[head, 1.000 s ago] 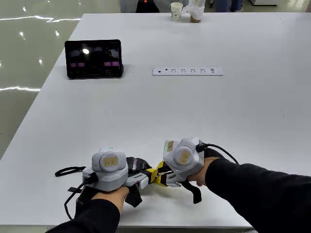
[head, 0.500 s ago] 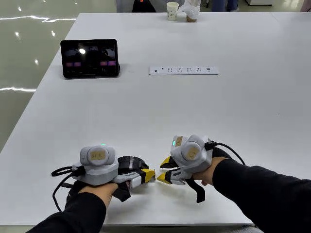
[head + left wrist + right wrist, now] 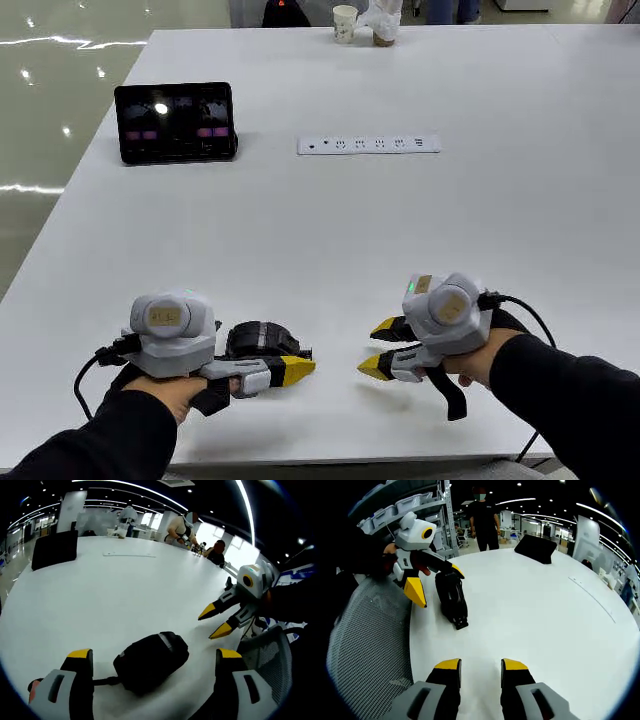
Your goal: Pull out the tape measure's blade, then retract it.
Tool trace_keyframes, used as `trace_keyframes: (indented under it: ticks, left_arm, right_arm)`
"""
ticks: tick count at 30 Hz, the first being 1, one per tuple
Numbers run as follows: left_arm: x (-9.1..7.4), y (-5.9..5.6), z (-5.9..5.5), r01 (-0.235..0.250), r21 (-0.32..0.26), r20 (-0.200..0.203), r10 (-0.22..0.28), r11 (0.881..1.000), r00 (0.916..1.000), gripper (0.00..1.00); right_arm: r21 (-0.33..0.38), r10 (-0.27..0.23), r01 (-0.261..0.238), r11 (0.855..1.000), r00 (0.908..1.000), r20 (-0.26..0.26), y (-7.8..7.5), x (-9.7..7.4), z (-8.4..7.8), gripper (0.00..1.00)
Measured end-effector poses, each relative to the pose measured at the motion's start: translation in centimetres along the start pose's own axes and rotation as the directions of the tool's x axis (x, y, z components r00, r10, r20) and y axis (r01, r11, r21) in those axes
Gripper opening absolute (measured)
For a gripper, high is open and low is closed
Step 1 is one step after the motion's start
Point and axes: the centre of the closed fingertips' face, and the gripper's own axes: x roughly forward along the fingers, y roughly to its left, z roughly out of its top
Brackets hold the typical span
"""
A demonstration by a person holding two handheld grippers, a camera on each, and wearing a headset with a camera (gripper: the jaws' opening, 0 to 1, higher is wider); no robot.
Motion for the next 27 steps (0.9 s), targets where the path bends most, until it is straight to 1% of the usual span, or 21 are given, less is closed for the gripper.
trace_keyframes:
  ticks: [1, 2, 4, 5, 6, 7, 10, 13, 15, 16, 17, 18, 20, 24, 27]
  left_arm:
    - [-0.3, 0.0, 0.1, 0.003, 0.029, 0.002, -0.003, 1.000, 1.0000, 0.99]
    - [-0.3, -0.1, 0.0, 0.009, 0.041, -0.001, -0.009, 0.999, 1.0000, 0.99]
    - [-0.8, 0.7, -0.1, -0.026, 0.105, -0.017, 0.028, 0.994, 0.9995, 0.99]
    - [-0.9, 0.5, -0.2, -0.013, 0.117, -0.022, 0.016, 0.993, 0.9996, 0.99]
    - [-1.0, 0.4, -0.3, 0.005, 0.115, -0.026, -0.002, 0.993, 0.9997, 0.99]
    - [-1.2, 0.5, -0.4, 0.009, 0.120, -0.030, -0.006, 0.993, 0.9995, 0.99]
    - [-2.0, 0.7, -0.6, 0.014, 0.159, -0.041, -0.007, 0.987, 0.9991, 0.99]
    - [-2.7, 0.9, -0.8, 0.029, 0.158, -0.044, -0.022, 0.987, 0.9988, 0.99]
    - [-3.2, 1.3, -0.8, 0.015, 0.172, -0.046, -0.007, 0.985, 0.9989, 0.99]
    - [-3.4, 1.5, -0.9, 0.022, 0.166, -0.050, -0.014, 0.986, 0.9987, 0.99]
    - [-3.6, 1.6, -0.9, 0.024, 0.162, -0.045, -0.017, 0.987, 0.9989, 0.99]
    - [-3.8, 2.1, -0.8, 0.017, 0.163, -0.043, -0.011, 0.987, 0.9990, 0.99]
    - [-4.1, 2.3, -0.9, 0.018, 0.163, -0.047, -0.010, 0.986, 0.9988, 0.99]
    - [-4.8, 3.0, -0.8, 0.020, 0.149, -0.042, -0.013, 0.989, 0.9990, 0.99]
    - [-5.4, 3.3, -0.5, 0.015, 0.148, -0.030, -0.011, 0.989, 0.9995, 0.99]
  right_arm:
    - [0.003, -0.005, 0.005, 1.000, 1.0000, 0.002, -0.2, -0.4, -0.2, 0.29]
    - [0.002, -0.012, 0.012, 1.000, 0.9999, 0.004, -0.3, -0.7, -0.3, 0.30]
    - [-0.003, -0.021, 0.021, 1.000, 0.9998, 0.006, -0.4, -1.4, -0.6, 0.31]
    - [-0.007, -0.024, 0.024, 1.000, 0.9997, 0.007, -0.4, -1.6, -0.7, 0.31]
    - [-0.011, -0.029, 0.029, 1.000, 0.9996, 0.008, -0.4, -2.0, -0.9, 0.32]
    - [-0.014, -0.030, 0.031, 0.999, 0.9995, 0.008, -0.4, -2.2, -1.0, 0.33]
    - [-0.006, -0.035, 0.035, 0.999, 0.9993, 0.014, -0.4, -3.1, -1.4, 0.37]
    - [0.007, -0.047, 0.047, 0.999, 0.9986, 0.023, -0.6, -3.8, -1.8, 0.39]
    - [0.024, -0.052, 0.051, 0.998, 0.9984, 0.023, -0.7, -4.1, -2.2, 0.41]
    - [0.039, -0.053, 0.052, 0.998, 0.9984, 0.018, -0.8, -4.3, -2.6, 0.43]
    - [0.047, -0.054, 0.054, 0.997, 0.9984, 0.017, -0.8, -4.5, -2.9, 0.45]
    - [0.051, -0.062, 0.061, 0.997, 0.9979, 0.016, -1.0, -4.7, -3.3, 0.45]
    - [0.045, -0.077, 0.076, 0.996, 0.9969, 0.017, -1.3, -5.2, -3.6, 0.45]
    - [0.057, -0.093, 0.092, 0.994, 0.9956, 0.013, -1.8, -6.4, -4.5, 0.48]
    - [0.085, -0.098, 0.096, 0.992, 0.9949, 0.020, -2.2, -7.4, -4.8, 0.53]
